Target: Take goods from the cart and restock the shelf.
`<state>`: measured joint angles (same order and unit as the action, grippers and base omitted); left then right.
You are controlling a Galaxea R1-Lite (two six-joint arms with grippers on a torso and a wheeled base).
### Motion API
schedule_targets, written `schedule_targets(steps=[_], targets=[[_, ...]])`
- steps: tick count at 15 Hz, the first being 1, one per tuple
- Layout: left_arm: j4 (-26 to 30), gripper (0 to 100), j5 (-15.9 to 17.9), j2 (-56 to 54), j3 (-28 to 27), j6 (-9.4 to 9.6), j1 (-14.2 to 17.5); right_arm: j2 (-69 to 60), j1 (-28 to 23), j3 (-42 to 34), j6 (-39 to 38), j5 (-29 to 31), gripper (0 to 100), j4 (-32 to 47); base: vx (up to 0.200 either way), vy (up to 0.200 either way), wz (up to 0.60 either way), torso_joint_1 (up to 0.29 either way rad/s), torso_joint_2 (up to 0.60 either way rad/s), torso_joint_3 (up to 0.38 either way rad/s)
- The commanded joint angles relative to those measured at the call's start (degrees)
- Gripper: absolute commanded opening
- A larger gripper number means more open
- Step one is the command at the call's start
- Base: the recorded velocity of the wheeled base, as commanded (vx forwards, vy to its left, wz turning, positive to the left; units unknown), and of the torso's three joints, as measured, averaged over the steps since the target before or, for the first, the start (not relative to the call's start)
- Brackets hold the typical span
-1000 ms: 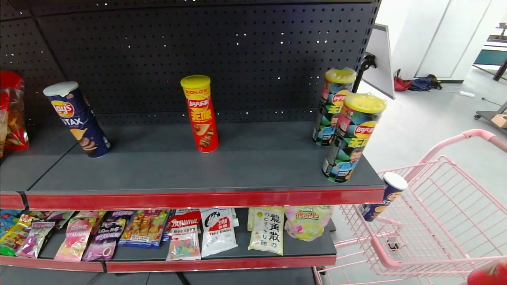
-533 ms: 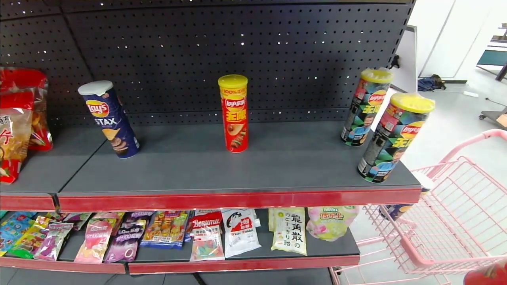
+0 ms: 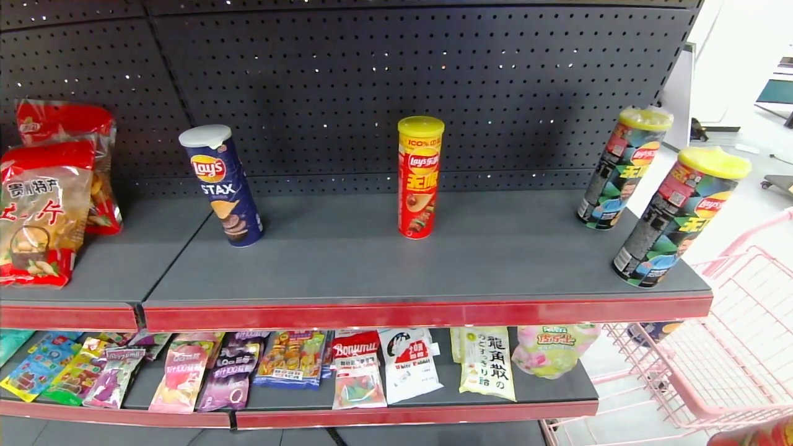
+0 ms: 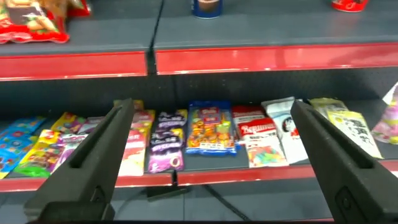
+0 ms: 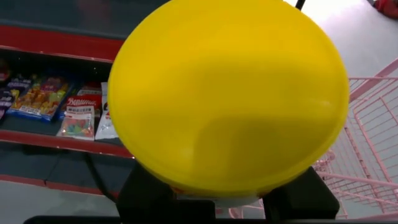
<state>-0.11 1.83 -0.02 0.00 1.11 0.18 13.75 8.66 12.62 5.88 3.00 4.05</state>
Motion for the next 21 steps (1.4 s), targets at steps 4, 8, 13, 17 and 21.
schedule_targets(steps=[4, 8, 13, 17, 21], targets=[[0.0, 100, 0.0, 0.0, 0.0, 0.03, 0.0, -0.3, 0.0, -0.5, 0.0, -0.1, 0, -0.3, 0.2, 0.0, 0.0, 0.001, 0.0, 0.004], [0.0, 100, 0.0, 0.0, 0.0, -0.05, 0.0, -0.3, 0.0, -0.5, 0.1, -0.1, 0, -0.3, 0.1, 0.0, 0.0, 0.005, 0.0, 0.001], [0.1, 100, 0.5, 1.3, -0.1, -0.14, -0.4, -0.7, 0.0, -0.6, 0.0, -0.2, 0, -0.3, 0.0, 0.0, 0.0, 0.0, 0.0, 0.0], [-0.8, 100, 6.0, 1.0, -0.1, 2.76, -0.4, -0.1, 0.0, 0.2, 0.0, -1.6, 0, -0.3, 0.0, 0.0, 0.0, 0.0, 0.0, 0.0], [-1.9, 100, 16.1, 35.9, -38.5, -12.01, -6.5, 0.7, 0.2, 0.0, 0.0, -3.7, 0, -0.3, 0.0, 0.0, 0.0, 0.0, 0.0, 0.0]])
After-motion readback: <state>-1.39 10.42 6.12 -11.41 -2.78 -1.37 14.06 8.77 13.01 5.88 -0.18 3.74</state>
